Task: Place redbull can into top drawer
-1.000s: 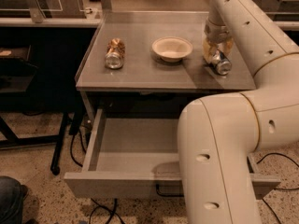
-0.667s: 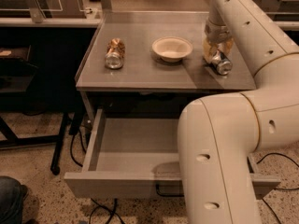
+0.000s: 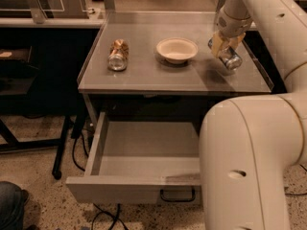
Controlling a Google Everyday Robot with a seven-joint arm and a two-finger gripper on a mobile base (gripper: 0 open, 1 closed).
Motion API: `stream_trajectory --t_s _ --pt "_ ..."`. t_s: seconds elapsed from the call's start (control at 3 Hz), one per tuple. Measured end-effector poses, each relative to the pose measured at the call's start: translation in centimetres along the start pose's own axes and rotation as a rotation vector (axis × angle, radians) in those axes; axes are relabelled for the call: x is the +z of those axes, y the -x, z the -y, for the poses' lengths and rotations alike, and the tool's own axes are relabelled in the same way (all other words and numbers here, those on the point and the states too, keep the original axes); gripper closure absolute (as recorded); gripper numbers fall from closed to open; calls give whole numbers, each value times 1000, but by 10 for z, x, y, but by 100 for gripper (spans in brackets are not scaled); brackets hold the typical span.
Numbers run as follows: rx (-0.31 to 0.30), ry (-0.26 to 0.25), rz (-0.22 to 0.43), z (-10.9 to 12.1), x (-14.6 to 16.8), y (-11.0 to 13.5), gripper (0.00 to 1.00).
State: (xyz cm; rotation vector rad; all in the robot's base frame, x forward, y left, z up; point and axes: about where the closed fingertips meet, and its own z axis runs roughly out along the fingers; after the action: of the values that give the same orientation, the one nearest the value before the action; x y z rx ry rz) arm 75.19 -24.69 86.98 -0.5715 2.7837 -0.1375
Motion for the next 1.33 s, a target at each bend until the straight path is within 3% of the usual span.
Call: stream_trajectory --t_s 0.33,1.0,1.33 --pt "-96 67 64 -10 -32 -16 100" --pt "-117 93 81 -13 -40 -21 100" --pt "-136 120 92 -18 -61 -45 100"
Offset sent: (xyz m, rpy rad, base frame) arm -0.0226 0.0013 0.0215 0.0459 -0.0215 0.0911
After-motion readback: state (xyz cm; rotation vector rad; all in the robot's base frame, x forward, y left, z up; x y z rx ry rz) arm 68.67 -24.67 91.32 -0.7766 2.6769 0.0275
